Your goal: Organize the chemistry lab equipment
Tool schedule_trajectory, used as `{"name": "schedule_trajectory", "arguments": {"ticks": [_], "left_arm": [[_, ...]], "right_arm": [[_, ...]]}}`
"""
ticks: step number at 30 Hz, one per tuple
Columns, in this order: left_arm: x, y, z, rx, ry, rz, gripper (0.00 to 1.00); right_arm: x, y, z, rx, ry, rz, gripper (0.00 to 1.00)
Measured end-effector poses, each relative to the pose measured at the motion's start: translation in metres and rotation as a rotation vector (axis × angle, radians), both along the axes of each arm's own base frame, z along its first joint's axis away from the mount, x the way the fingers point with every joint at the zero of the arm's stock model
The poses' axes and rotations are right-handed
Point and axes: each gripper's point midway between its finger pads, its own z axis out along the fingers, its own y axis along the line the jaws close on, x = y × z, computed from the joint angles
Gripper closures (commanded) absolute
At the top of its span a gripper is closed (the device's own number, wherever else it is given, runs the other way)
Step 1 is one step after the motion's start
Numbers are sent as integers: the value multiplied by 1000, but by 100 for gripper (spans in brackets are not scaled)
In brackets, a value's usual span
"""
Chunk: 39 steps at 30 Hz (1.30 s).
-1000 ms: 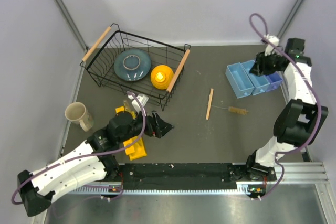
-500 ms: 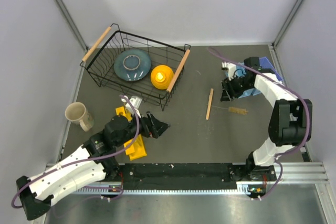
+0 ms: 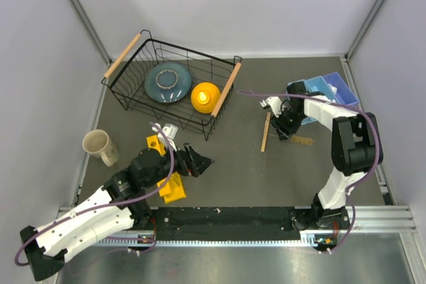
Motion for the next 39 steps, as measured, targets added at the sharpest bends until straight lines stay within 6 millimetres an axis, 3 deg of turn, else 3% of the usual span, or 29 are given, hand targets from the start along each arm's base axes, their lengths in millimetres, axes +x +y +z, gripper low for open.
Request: {"name": "schedule_trajectory", "arguments": {"ticks": [11,18,23,34,37,39], "left_arm": [[-1,0,-2,1,9,2,1],[-1,1,-1,-3,13,4,1],[-2,2,1,-11,8,4,1],[-3,3,1,-9,10,4,1],[-4,4,1,-11,7,4,1],[-4,5,2,-14,5,4,1]], "right_arm": [[0,-6,-11,-57,-28,36,91],[-7,-6,-11,-53,-66,74,99],[-32,-17,-8,-95,-34,107,100],[-62,-49,19,-243,13,137,100],[-57,-42,40,-206,-26,106,100],[-42,-35,64,-152,-88,61,100]]}}
